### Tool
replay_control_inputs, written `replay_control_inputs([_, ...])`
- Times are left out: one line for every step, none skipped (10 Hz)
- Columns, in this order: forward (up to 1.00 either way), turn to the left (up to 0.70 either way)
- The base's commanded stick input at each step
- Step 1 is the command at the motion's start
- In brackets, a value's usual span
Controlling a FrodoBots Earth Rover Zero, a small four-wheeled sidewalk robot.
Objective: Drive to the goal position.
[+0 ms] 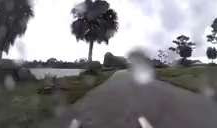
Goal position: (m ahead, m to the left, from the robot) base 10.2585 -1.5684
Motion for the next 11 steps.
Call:
replay_control_inputs([0.70,0.00])
replay_control_inputs([0.70,0.00])
replay_control_inputs([0.70,0.00])
replay_control_inputs([0.70,0.00])
replay_control_inputs([0.70,0.00])
replay_control_inputs([0.70,0.00])
replay_control_inputs([0.70,0.00])
replay_control_inputs([0.70,0.00])
replay_control_inputs([0.70,0.00])
replay_control_inputs([0.70,0.00])
replay_control_inputs([0.70,0.00])
